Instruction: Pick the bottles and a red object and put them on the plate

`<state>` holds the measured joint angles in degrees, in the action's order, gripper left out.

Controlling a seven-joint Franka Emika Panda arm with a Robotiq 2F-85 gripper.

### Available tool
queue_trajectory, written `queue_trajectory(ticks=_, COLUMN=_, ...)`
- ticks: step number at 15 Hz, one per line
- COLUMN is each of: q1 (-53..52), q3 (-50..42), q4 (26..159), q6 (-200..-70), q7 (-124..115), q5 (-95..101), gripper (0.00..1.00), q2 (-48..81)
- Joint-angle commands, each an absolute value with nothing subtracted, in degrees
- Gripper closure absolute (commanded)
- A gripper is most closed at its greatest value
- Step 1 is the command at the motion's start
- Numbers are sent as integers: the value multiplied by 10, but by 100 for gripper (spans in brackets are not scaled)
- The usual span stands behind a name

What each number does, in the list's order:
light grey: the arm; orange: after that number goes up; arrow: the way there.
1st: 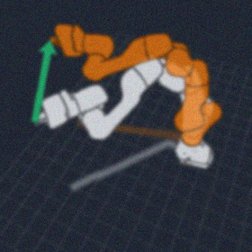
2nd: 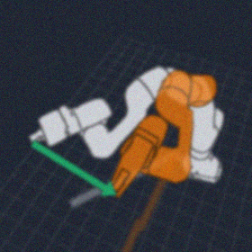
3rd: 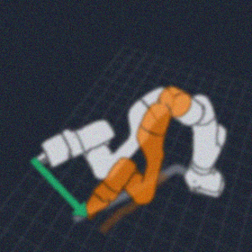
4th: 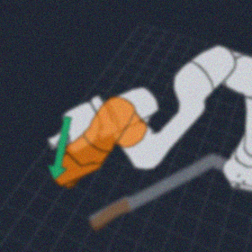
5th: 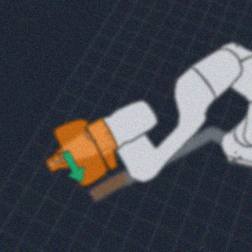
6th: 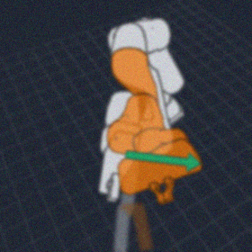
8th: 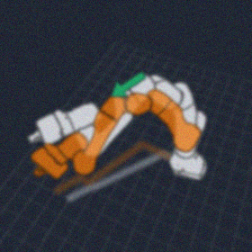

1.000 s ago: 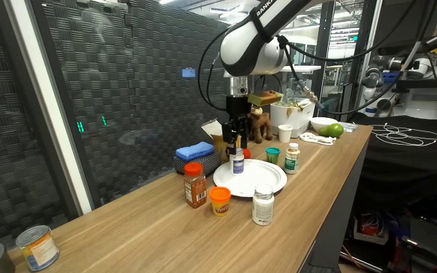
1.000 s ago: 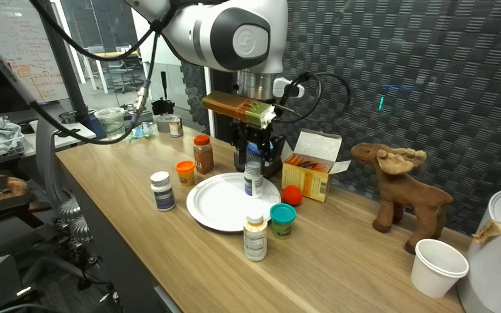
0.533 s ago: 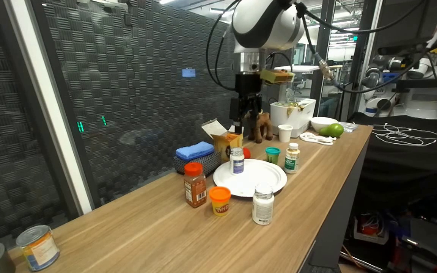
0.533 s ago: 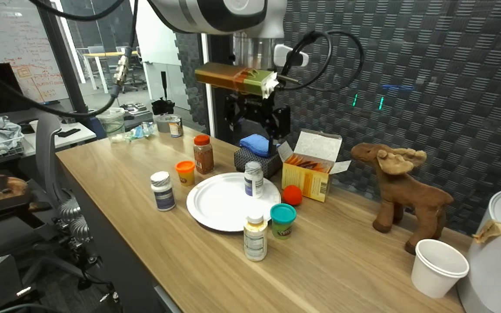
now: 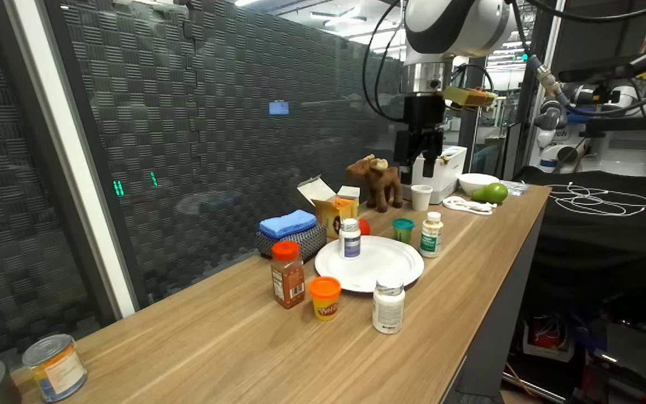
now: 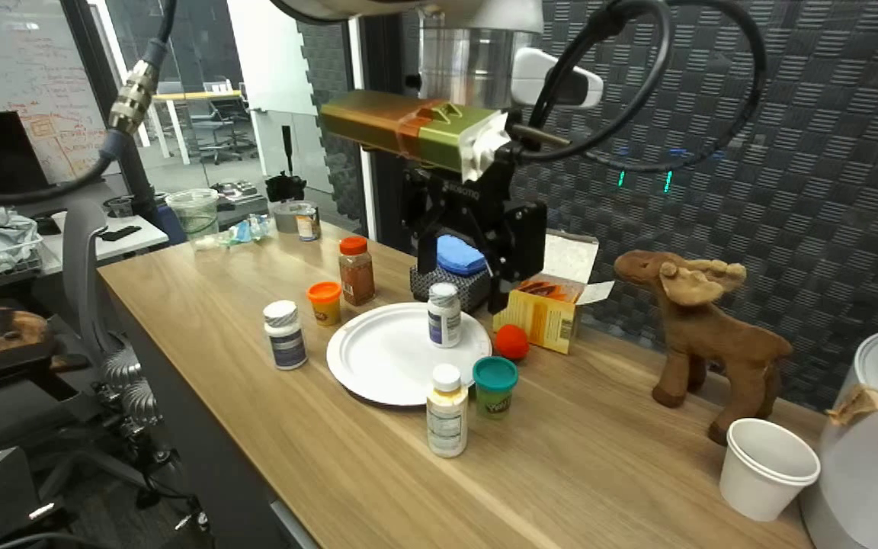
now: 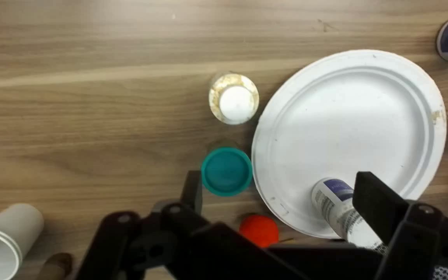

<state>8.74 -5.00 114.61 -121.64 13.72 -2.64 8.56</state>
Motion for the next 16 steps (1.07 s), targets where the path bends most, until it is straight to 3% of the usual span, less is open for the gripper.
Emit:
queue_trajectory(ticks=1, q1=94, q3=-63, q4=1184, q6=-1222, q7=143, q5=-27, gripper=0, q2=64)
queue_trajectory(ticks=16, q1=85, q3=-62, q4=1188, q6=-1227, q7=137, q5=8, gripper=0, q2=118)
